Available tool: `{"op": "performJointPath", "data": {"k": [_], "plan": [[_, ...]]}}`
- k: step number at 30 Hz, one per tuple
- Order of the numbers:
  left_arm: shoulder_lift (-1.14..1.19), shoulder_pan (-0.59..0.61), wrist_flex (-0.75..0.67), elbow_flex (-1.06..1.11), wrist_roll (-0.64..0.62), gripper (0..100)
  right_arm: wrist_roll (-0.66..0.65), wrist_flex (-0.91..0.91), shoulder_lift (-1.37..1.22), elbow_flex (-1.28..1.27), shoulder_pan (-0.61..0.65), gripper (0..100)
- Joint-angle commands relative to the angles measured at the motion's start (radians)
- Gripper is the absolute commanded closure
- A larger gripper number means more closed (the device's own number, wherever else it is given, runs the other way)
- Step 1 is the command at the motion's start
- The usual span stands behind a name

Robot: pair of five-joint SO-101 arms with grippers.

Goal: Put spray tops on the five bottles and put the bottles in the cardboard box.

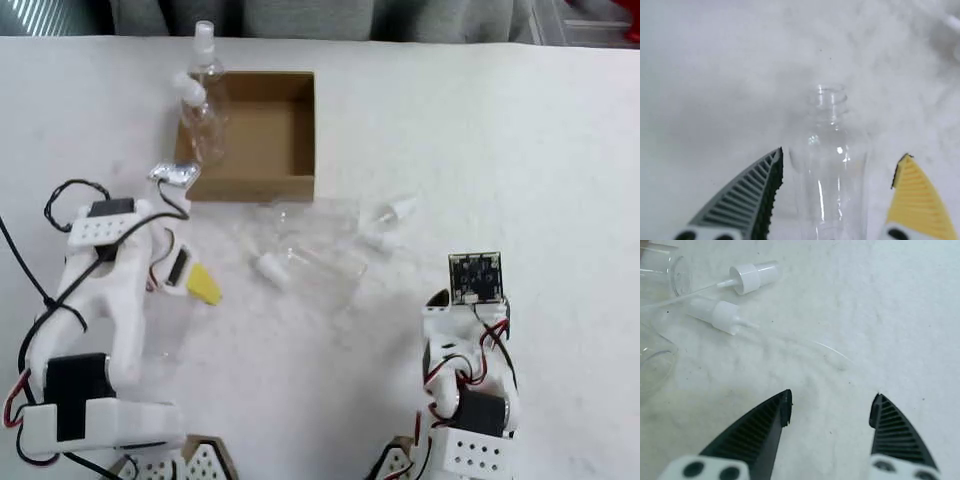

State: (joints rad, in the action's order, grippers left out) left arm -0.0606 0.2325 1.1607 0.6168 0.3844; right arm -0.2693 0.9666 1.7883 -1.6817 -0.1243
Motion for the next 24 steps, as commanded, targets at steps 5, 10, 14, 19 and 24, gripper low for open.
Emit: {"op": "performJointPath", "data": {"k": [5, 10, 14, 19, 24], "plan": [[-0.001, 0.001, -0.118, 0.018, 0.031, 70, -0.014, 0.007, 0.004, -0.009, 0.002, 76.5], [-0.001, -0.022, -0.169, 0.086, 0.083, 70, -0.014, 0.007, 0.004, -0.009, 0.002, 76.5], [-0.001, -0.025, -0.169, 0.091, 0.094, 70, -0.014, 0.007, 0.004, -0.009, 0.002, 76.5], [-0.001, -0.027, -0.169, 0.091, 0.097, 70, -0.014, 0.007, 0.004, -0.009, 0.002, 76.5], [0.001, -0.047, -0.167, 0.092, 0.092, 65, -0.014, 0.007, 0.004, -0.009, 0.001, 76.5]]}}
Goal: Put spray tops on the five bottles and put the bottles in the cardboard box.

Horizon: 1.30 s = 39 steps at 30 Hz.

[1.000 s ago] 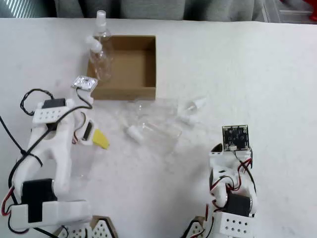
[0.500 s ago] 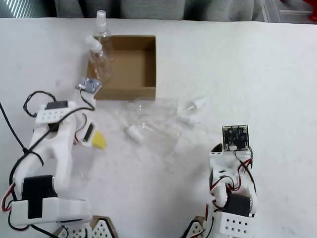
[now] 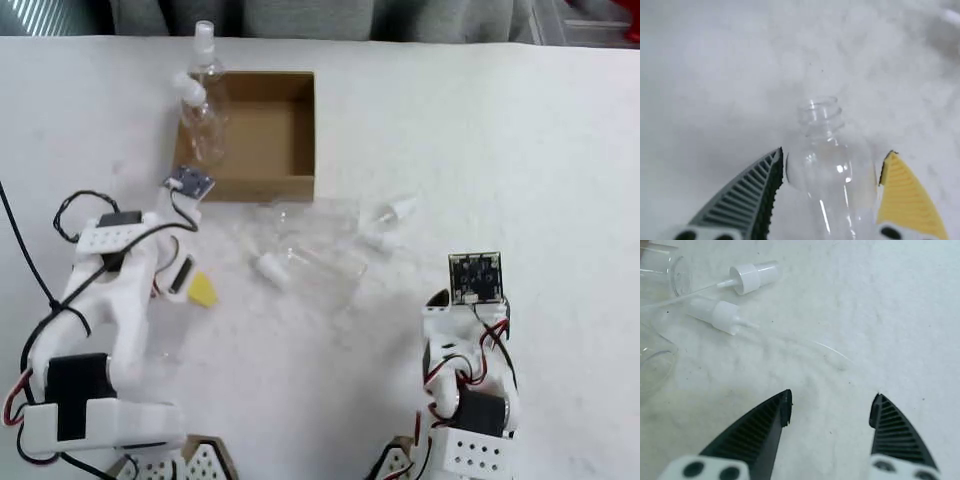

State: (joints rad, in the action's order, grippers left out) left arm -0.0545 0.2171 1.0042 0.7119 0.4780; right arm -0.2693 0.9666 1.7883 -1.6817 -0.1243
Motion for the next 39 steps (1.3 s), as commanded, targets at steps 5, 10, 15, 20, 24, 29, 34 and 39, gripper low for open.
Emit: {"op": "performJointPath", "data": {"k": [5, 10, 15, 20, 24, 29, 34, 39], "plan": [[-0.004, -0.033, -0.009, -0.003, -0.003, 66, -0.014, 0.007, 0.004, -0.009, 0.001, 76.5], [0.021, -0.033, 0.005, -0.012, -0.005, 69, -0.014, 0.007, 0.004, -0.009, 0.001, 76.5], [0.120, -0.030, 0.075, -0.104, -0.043, 69, -0.014, 0.007, 0.004, -0.009, 0.001, 76.5], [0.162, -0.027, 0.092, -0.143, -0.055, 69, -0.014, 0.007, 0.004, -0.009, 0.001, 76.5], [0.162, -0.027, 0.086, -0.144, -0.057, 69, -0.014, 0.007, 0.004, -0.009, 0.001, 76.5], [0.077, -0.001, 0.035, -0.086, -0.057, 69, -0.014, 0.007, 0.004, -0.009, 0.001, 76.5], [-0.145, -0.028, -0.124, 0.126, -0.060, 69, -0.014, 0.007, 0.004, -0.009, 0.001, 76.5], [-0.189, -0.028, -0.147, 0.164, -0.060, 69, -0.014, 0.007, 0.004, -0.009, 0.001, 76.5]]}}
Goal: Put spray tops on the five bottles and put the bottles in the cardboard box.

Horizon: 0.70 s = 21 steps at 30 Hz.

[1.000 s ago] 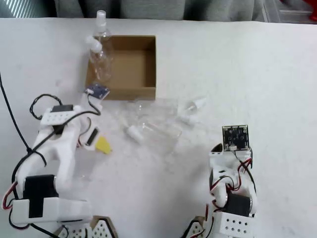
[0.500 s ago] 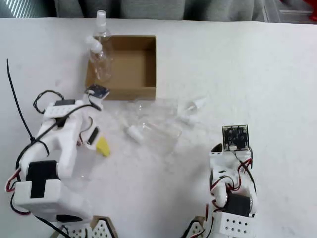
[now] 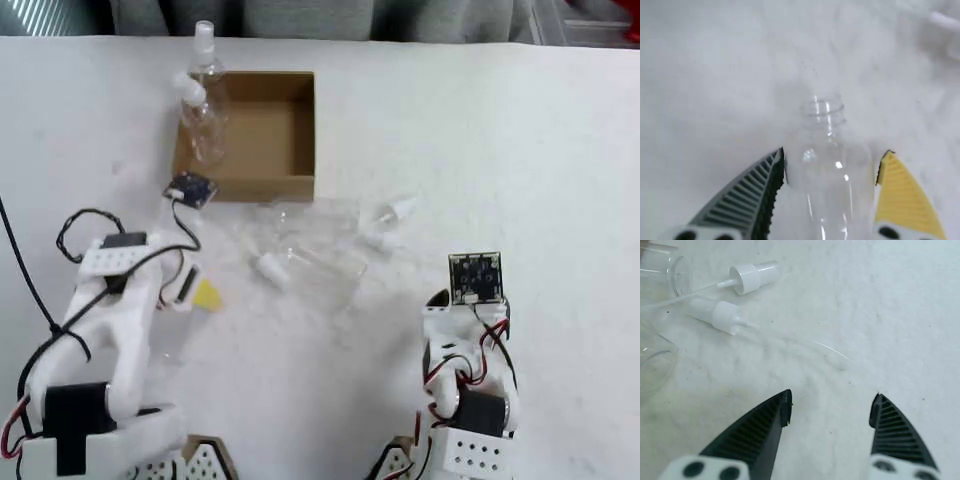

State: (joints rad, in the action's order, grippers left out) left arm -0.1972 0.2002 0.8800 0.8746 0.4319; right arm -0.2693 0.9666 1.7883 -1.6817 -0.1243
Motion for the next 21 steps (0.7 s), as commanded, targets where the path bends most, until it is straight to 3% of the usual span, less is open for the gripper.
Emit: {"op": "performJointPath", "data": {"k": [1, 9, 18, 21], "plan": [[-0.031, -0.012, -0.021, -0.009, -0.014, 69, -0.014, 0.007, 0.004, -0.009, 0.001, 76.5], [0.166, -0.010, 0.087, -0.187, -0.012, 69, -0.014, 0.019, 0.007, -0.009, 0.002, 76.5], [0.179, -0.013, 0.091, -0.195, -0.009, 70, -0.014, 0.019, 0.007, -0.009, 0.002, 76.5], [0.179, -0.013, 0.091, -0.195, -0.003, 79, -0.014, 0.019, 0.007, -0.009, 0.002, 76.5]]}}
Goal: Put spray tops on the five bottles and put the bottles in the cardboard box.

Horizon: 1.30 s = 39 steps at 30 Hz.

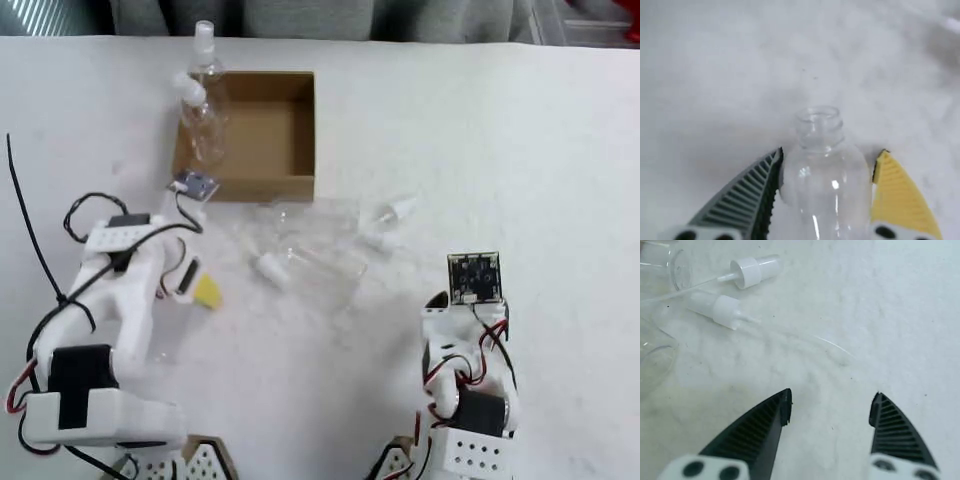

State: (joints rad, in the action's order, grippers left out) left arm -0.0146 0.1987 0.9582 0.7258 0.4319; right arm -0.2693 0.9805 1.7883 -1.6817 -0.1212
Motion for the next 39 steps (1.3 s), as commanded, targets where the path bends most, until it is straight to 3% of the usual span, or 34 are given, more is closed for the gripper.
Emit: {"op": "performJointPath", "data": {"k": [1, 6, 12, 18, 23, 27, 30, 39], "plan": [[-0.004, -0.013, 0.012, -0.046, -0.003, 83, -0.014, 0.005, 0.007, -0.009, -0.001, 76.5], [-0.004, -0.010, 0.029, -0.049, -0.003, 98, -0.014, 0.005, 0.007, -0.009, -0.001, 76.5], [-0.004, -0.005, 0.034, -0.046, -0.003, 97, -0.014, 0.005, 0.007, -0.009, -0.001, 76.5], [-0.005, 0.113, 0.029, -0.054, -0.014, 97, -0.014, 0.001, 0.010, -0.009, -0.001, 76.5], [-0.005, 0.151, 0.028, -0.058, -0.087, 97, -0.008, -0.028, 0.012, 0.012, -0.002, 76.5], [-0.004, 0.168, 0.028, -0.072, -0.097, 96, -0.012, 0.048, 0.010, 0.117, 0.008, 76.5], [-0.004, 0.168, 0.028, -0.072, -0.097, 96, -0.006, 0.140, 0.004, 0.264, 0.079, 76.5], [-0.004, 0.185, 0.028, -0.075, -0.097, 96, -0.008, 0.130, -0.064, 0.379, 0.449, 76.5]]}}
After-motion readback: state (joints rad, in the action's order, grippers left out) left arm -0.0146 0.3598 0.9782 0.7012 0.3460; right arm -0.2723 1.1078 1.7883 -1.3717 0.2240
